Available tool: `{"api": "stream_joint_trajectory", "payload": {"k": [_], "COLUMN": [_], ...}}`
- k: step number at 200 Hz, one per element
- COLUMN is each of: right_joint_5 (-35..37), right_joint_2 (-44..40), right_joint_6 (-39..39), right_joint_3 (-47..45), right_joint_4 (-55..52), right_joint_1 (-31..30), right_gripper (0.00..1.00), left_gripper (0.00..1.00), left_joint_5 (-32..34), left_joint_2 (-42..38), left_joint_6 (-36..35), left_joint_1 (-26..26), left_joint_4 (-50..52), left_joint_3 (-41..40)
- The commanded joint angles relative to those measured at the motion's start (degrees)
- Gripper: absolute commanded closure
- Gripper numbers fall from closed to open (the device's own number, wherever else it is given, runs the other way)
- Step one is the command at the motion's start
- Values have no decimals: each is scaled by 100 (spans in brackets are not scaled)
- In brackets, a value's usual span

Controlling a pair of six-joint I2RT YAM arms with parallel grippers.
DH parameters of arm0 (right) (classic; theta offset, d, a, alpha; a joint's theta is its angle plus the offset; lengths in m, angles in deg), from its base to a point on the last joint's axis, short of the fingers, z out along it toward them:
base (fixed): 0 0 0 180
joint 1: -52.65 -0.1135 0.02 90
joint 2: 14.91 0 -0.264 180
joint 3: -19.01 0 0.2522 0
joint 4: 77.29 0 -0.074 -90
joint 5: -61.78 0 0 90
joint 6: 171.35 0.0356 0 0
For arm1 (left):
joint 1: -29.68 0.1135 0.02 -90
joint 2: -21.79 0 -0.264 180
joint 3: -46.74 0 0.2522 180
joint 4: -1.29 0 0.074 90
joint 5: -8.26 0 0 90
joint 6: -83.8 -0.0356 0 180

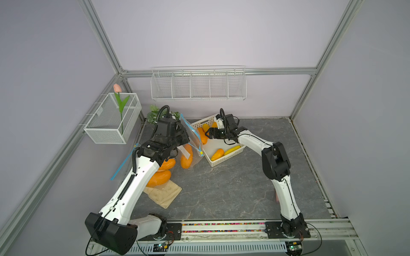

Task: Place the mango in a zip-top bag and seal the zipper
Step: Pick up the mango from the basket.

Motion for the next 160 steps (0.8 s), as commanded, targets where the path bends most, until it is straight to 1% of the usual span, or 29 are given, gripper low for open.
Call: {"api": "stream_joint_trajectory", "payload": {"k": [1,27,51,80,107,122,137,149,160], "right_joint_5": [-244,-279,-246,-97,12,-4,49,134,218], "right_joint_2": [185,616,1038,1243,1434,1434,1301,1039,689], "right_joint_6": [-50,59,188,292,287,305,305,307,283], "right_joint_3": [501,832,1283,1452,1728,1748,1624,1319,891], "right_joint_4": [-310,-340,-585,-553,-822,-828,-763,-542,-230], "right_joint_1": [-129,-226,-235,-237,-219,-206,-200,-181,-174], "right_gripper": [16,16,16,16,17,25,40,50,55], "left_gripper": [100,100,100,100,100,100,100,100,100], "left_joint_5": [139,211,240,257,221,207,209,200,208], "left_joint_2": [-120,-152,-177,-240,-208,-198,-187,-197,-207], "left_joint_6": [-52,-97,-125,-142,-148,-151,-153,-131,-124], "left_joint_1": [23,35,54,63,77,78,74,78,74], "left_joint_4": [20,27,97,54,72,79,98,102,98], "left_joint_3": [-107,-161,-134,-185,-148,-128,-83,-73,-81]}}
